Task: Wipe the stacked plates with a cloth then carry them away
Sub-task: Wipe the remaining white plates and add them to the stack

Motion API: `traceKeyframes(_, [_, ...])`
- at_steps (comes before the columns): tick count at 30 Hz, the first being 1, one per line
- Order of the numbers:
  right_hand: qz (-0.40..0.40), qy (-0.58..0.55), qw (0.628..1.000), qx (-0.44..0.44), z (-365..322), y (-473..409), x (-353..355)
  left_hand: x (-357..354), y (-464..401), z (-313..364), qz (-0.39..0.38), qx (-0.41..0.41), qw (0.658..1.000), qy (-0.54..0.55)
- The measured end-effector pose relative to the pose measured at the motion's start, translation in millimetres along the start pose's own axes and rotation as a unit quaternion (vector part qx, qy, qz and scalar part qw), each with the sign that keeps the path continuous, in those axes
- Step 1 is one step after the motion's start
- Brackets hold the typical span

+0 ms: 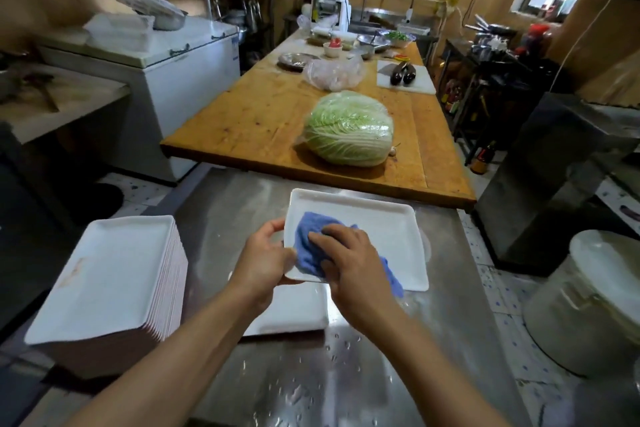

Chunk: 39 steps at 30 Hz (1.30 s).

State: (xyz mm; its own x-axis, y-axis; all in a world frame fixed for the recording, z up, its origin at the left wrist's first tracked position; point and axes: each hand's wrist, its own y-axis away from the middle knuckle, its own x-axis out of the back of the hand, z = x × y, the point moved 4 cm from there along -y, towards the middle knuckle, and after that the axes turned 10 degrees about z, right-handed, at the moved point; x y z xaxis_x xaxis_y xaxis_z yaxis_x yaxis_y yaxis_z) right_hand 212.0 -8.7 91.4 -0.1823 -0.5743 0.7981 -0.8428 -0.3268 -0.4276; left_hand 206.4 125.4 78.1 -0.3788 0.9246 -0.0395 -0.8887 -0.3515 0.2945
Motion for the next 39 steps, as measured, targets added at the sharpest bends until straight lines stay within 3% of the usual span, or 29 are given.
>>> traceKeyframes(4, [0.017,0.030,0.999,0.037,-30,-15,-9,17,15,0,-0.025,-0.035,0.999,-0.018])
traceKeyframes(8, [0.049,0.041,0.998,0.020,-42,-37,-9,34,23,1,-0.010,-0.047,0.999,-0.022])
traceKeyframes(12, [0.035,0.102,0.992,0.062,-45,-37,-10,46,31,4,-0.018,-0.041,0.999,0.007])
traceKeyframes(17, [0.054,0.136,0.989,-0.031,2,-26,16,64,29,5,-0.017,-0.011,0.997,0.069])
traceKeyframes(24, [0.019,0.238,0.970,-0.045,22,-20,33,70,23,2,-0.029,0.013,0.993,0.110])
traceKeyframes(29, [-0.043,0.174,0.983,-0.032,9,4,25,70,13,-1,-0.008,0.031,0.987,0.157])
traceKeyframes(34, [-0.020,0.000,1.000,-0.002,-28,11,5,64,14,1,-0.007,0.018,0.986,0.165])
traceKeyframes(39, [0.010,-0.007,1.000,0.010,-55,-22,-6,62,25,0,-0.038,0.011,0.987,0.158])
